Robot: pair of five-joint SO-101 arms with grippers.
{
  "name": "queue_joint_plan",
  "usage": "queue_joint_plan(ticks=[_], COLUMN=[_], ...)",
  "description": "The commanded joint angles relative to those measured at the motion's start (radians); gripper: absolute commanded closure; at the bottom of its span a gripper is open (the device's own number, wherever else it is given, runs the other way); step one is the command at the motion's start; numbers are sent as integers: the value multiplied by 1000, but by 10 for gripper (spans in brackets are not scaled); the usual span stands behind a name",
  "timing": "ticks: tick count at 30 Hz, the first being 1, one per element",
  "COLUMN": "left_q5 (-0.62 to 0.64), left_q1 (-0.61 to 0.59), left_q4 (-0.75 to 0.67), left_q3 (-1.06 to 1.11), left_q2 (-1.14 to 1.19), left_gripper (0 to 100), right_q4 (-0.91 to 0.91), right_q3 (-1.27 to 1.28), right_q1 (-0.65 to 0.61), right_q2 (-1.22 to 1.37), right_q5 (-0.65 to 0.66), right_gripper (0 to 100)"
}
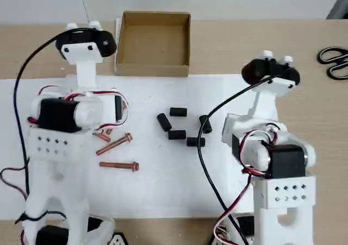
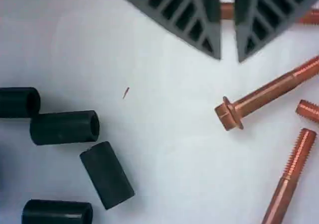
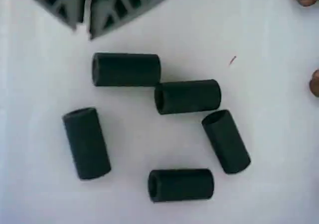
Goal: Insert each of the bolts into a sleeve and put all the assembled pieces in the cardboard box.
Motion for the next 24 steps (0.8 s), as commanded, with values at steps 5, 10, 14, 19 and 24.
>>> queue_joint_plan(ticks=[5,10,14,19,24], left_q5=[2,2,2,2,2], left_q1=[5,5,5,5,3], left_q4=[18,18,18,18,18], left_q3=[-36,-36,-36,-36,-36], left_q2=[51,86,89,92,92], left_gripper=[991,992,992,992,992], right_q4=[4,2,5,10,8], right_q3=[-31,-31,-29,-25,-23], right_q1=[-2,-2,-2,-2,-2], right_q2=[62,71,71,73,73], right_q5=[-6,-3,-2,-2,-2], right_gripper=[995,995,995,995,995])
